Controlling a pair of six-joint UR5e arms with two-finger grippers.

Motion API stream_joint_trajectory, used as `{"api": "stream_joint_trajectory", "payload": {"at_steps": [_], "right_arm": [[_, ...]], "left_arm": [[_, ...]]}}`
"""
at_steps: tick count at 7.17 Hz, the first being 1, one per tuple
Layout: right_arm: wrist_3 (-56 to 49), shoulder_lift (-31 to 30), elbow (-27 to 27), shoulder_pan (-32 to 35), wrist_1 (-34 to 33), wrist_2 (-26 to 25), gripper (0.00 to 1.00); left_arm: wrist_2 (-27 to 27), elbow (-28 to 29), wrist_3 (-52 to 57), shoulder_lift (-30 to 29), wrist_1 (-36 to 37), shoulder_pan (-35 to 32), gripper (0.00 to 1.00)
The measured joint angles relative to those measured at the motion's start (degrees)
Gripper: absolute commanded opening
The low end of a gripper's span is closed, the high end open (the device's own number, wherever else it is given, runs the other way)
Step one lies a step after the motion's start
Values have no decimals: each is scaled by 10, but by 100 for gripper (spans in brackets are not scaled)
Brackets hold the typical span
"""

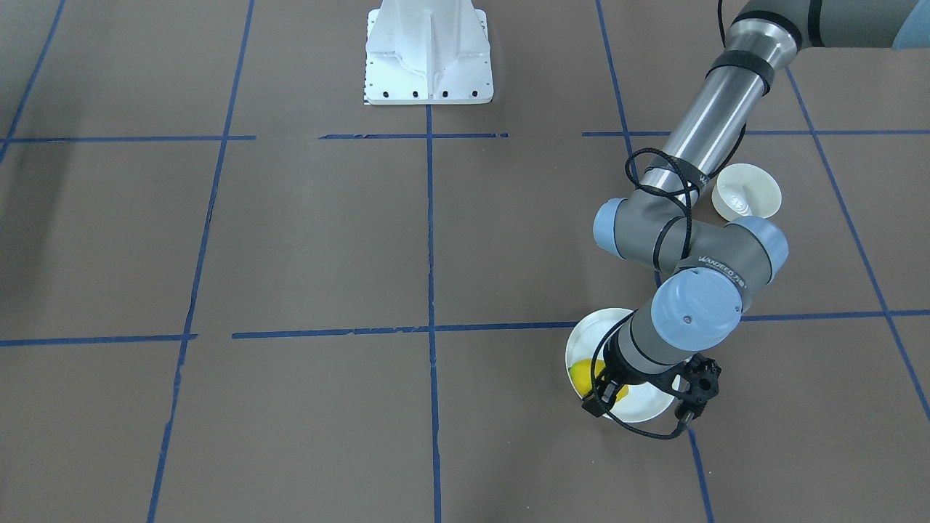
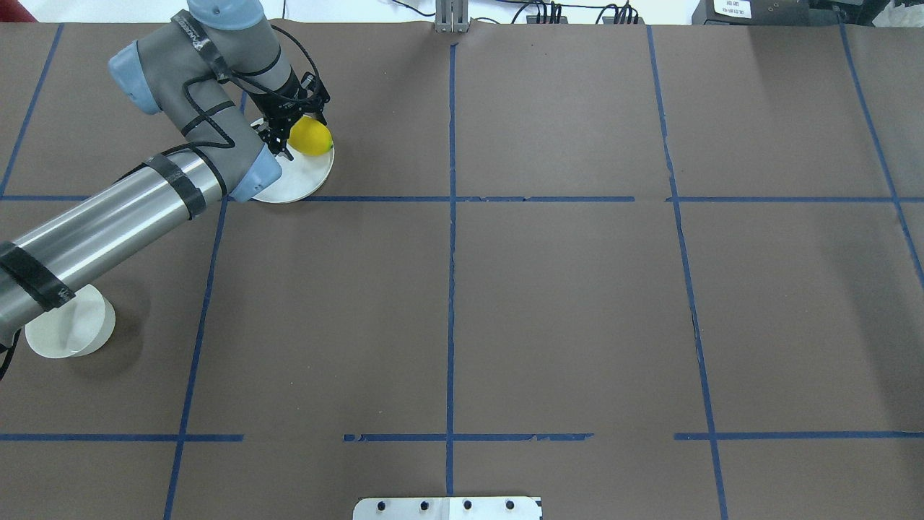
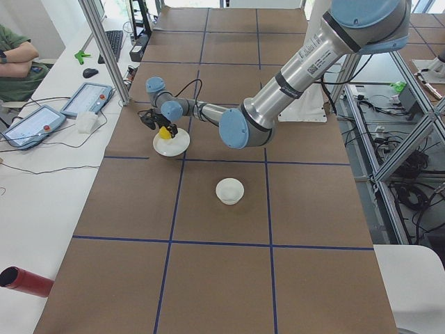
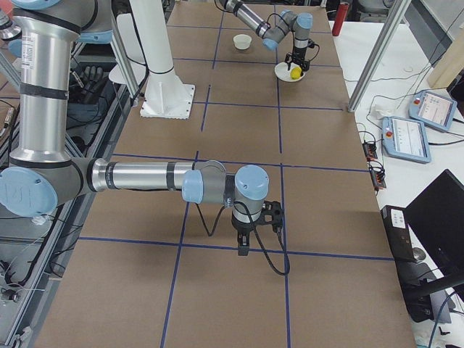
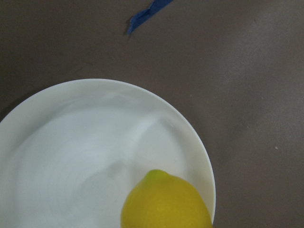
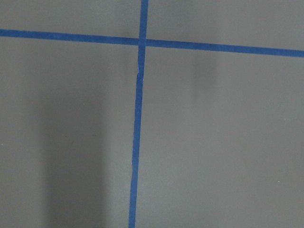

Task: Move lemon from plate to bowl
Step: 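Lower the left gripper and close it around the lemon, then lift the lemon off the plate and carry it toward the white bowl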

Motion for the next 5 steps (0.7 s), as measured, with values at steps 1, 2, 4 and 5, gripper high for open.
{"api": "stream_joint_trajectory", "payload": {"at_steps": [1, 2, 4, 5], "right_arm": [[0, 0, 0, 0, 0, 0, 100], [0, 0, 0, 0, 0, 0, 100], [0, 0, 0, 0, 0, 0, 100], [0, 0, 0, 0, 0, 0, 100]], "left_arm": [[-2, -2, 3, 1, -2, -3, 0], [-4, -12, 11, 6, -3, -9, 0], [-31, -102, 63, 64, 5, -38, 0], [-43, -162, 110, 102, 20, -56, 0]]}}
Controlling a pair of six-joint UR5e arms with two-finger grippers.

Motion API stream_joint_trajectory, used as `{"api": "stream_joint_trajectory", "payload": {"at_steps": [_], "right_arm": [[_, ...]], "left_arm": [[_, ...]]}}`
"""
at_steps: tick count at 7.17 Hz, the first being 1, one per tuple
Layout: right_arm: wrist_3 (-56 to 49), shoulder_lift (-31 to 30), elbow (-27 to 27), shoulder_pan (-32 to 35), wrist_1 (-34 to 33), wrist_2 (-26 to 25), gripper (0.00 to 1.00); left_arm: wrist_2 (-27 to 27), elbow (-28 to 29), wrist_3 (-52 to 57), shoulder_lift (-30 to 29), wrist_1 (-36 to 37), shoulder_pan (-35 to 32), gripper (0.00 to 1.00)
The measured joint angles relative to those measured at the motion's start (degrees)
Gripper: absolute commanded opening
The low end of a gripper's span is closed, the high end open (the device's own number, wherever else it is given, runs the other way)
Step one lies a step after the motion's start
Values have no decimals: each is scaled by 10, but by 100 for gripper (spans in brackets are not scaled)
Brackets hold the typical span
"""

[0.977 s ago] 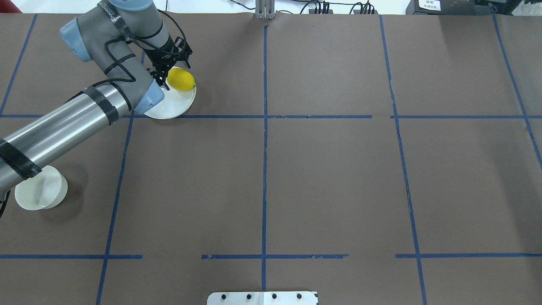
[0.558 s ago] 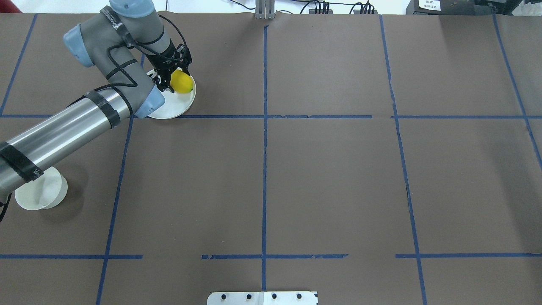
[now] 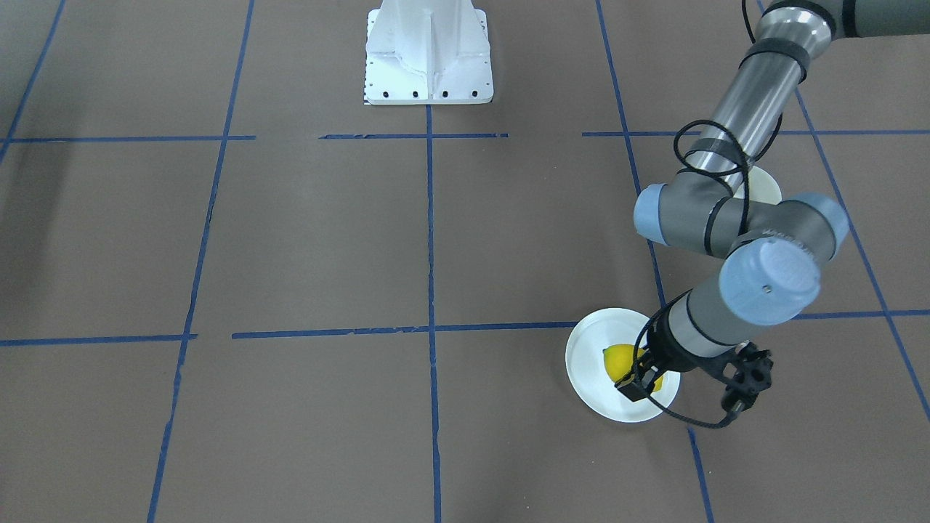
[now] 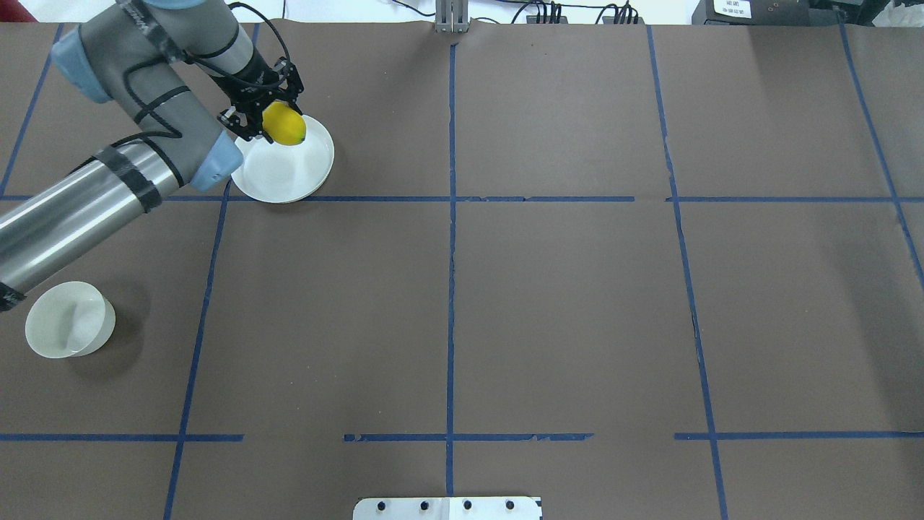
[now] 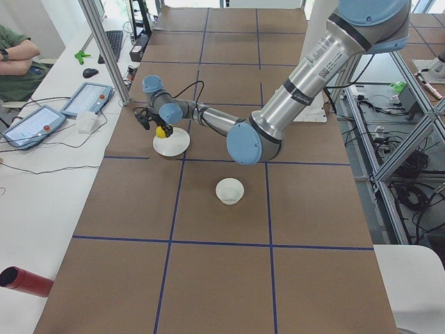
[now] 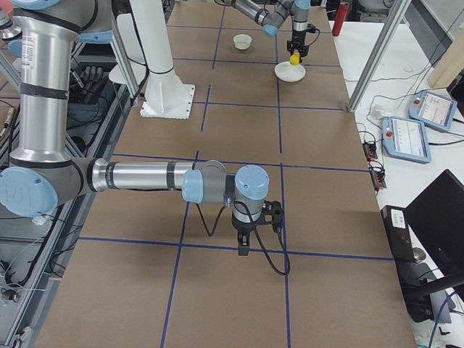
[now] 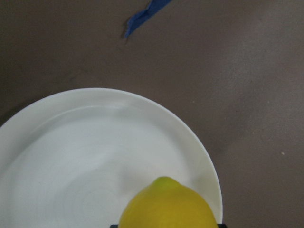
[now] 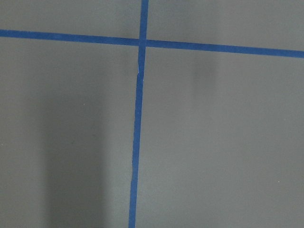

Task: Move lemon from plate to bowl
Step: 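Lift the lemon off the plate and carry it toward the white bowl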

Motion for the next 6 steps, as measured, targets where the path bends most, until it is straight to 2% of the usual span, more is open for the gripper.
{"api": "stream_joint_trajectory", "payload": {"at_steps": [3, 5, 6], "right_arm": [[0, 0, 0, 0, 0, 0, 100], [0, 0, 0, 0, 0, 0, 100], [0, 0, 0, 0, 0, 0, 100]], "left_arm": [[-5, -222, 228, 142, 84, -36, 0], [5, -343, 369, 264, 106, -42, 0], [27, -386, 420, 325, 107, -42, 0]]}}
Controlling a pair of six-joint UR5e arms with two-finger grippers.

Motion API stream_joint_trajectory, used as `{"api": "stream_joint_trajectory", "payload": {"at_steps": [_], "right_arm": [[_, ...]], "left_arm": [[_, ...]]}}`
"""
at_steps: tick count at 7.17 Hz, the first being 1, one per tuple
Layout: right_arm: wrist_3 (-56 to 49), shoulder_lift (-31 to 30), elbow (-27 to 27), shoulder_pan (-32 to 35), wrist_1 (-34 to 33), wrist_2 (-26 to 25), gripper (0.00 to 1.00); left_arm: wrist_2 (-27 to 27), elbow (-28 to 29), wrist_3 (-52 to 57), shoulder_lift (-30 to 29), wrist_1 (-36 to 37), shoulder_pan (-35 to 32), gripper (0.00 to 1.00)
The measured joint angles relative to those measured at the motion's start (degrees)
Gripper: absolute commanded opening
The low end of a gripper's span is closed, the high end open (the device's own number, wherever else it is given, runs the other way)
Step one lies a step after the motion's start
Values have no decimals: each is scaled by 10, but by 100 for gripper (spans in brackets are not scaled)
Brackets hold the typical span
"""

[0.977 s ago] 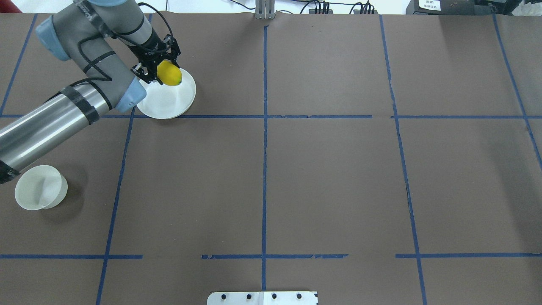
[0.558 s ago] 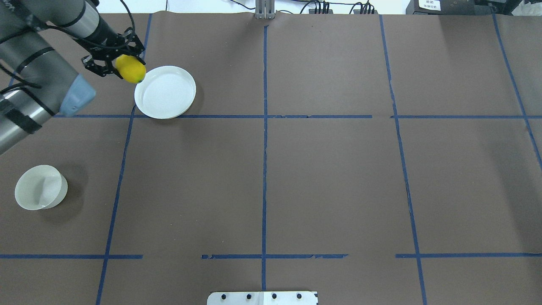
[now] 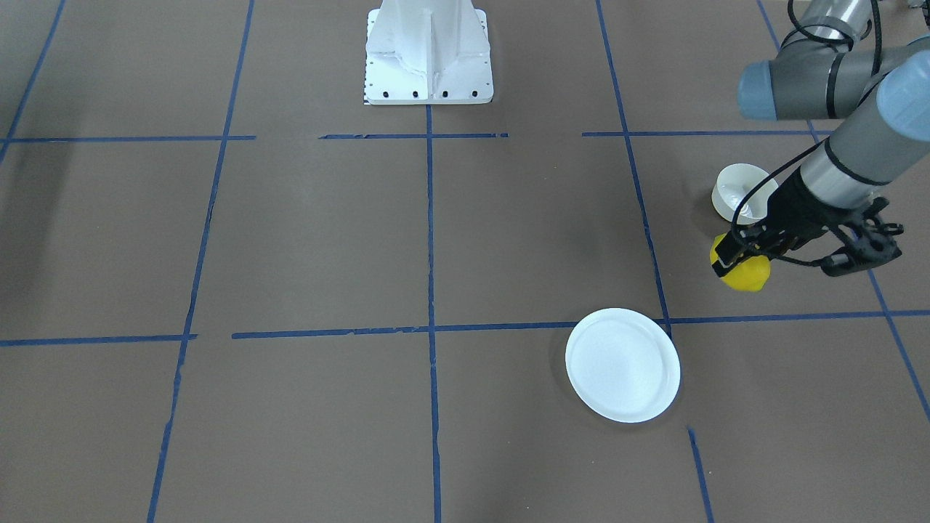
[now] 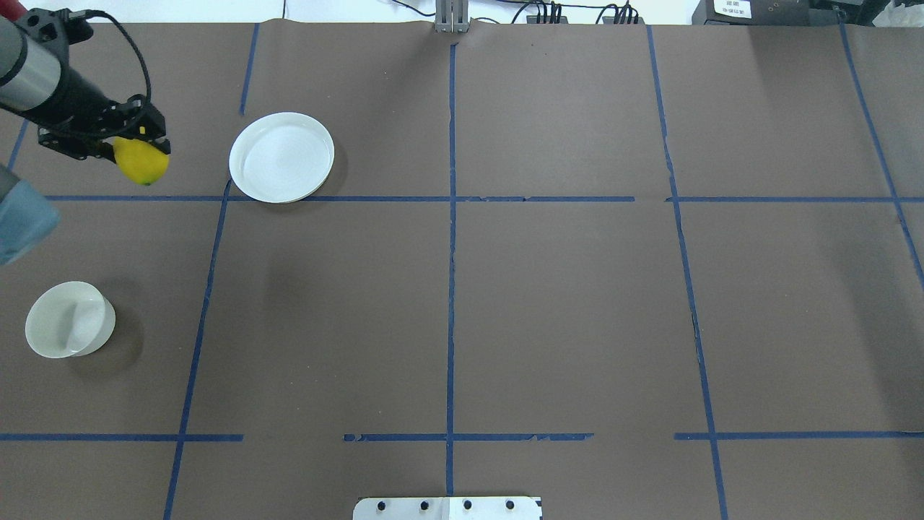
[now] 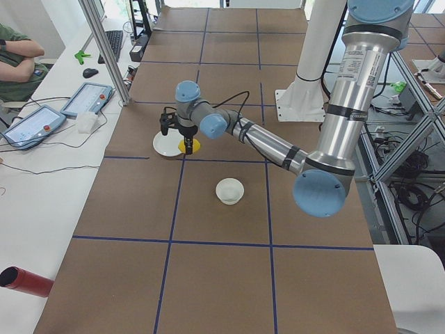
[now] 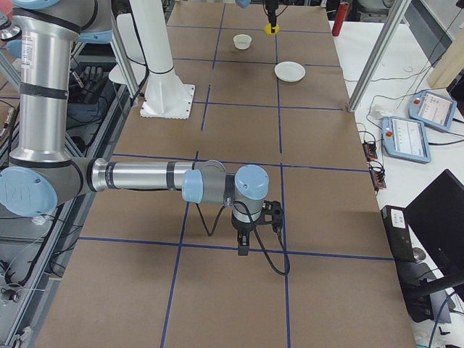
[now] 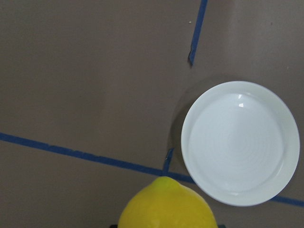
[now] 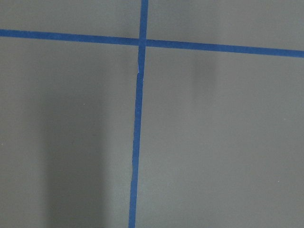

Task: Move lemon from plate to bowl
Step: 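Lift the lemon off the plate and carry it toward the white bowl, then lower the lemon into the white bowl and open the left gripper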

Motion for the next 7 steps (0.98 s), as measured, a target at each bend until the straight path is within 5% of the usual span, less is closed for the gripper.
{"api": "stream_joint_trajectory", "payload": {"at_steps": [3, 7], "right_arm": [[0, 0, 0, 0, 0, 0, 100], [0, 0, 0, 0, 0, 0, 100]], "left_arm": [[54, -43, 53, 131, -57, 15, 0], [58, -37, 33, 176, -84, 80, 0]]}}
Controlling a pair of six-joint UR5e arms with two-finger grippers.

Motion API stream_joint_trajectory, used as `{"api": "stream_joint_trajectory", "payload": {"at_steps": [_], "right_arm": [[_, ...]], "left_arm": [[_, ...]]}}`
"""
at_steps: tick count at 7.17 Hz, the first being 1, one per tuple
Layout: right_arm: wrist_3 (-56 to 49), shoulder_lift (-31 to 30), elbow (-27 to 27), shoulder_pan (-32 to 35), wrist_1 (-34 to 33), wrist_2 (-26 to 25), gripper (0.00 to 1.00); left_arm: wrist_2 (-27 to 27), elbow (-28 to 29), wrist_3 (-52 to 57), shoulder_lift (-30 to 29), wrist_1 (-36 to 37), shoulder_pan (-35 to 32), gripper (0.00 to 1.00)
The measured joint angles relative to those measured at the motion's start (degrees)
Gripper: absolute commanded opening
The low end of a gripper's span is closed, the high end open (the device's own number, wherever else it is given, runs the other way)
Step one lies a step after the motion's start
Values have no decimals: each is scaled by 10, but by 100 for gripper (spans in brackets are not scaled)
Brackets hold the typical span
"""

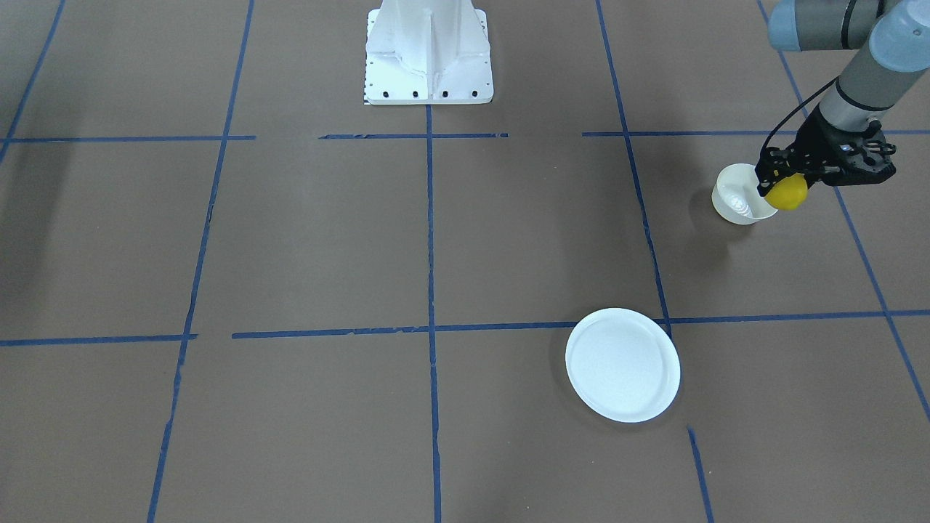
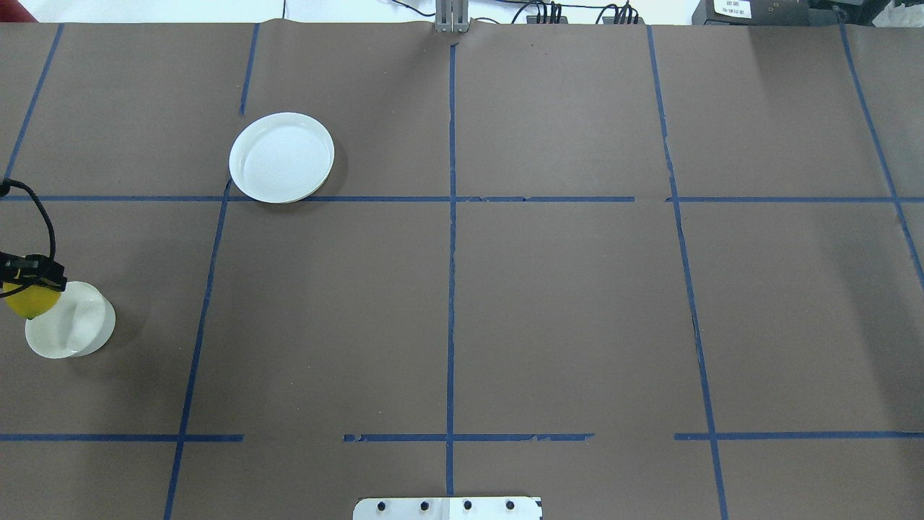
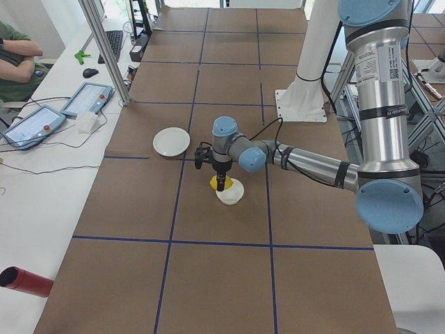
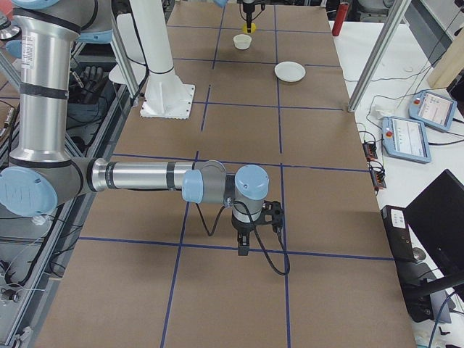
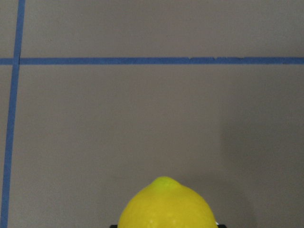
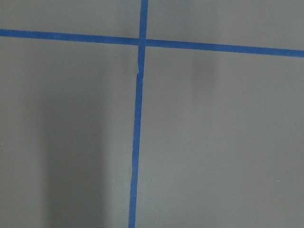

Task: Move lemon from plate to bowl
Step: 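Lower the lemon into the white bowl and open the left gripper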

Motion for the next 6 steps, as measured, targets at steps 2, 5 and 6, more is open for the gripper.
{"api": "stream_joint_trajectory", "payload": {"at_steps": [2, 5, 6], "right_arm": [[0, 0, 0, 0, 0, 0, 100], [0, 0, 0, 0, 0, 0, 100], [0, 0, 0, 0, 0, 0, 100]], "left_arm": [[1, 26, -18, 2, -40, 19, 15], [0, 55, -24, 2, -73, 24, 100], [-2, 55, -23, 2, -74, 25, 100]]}}
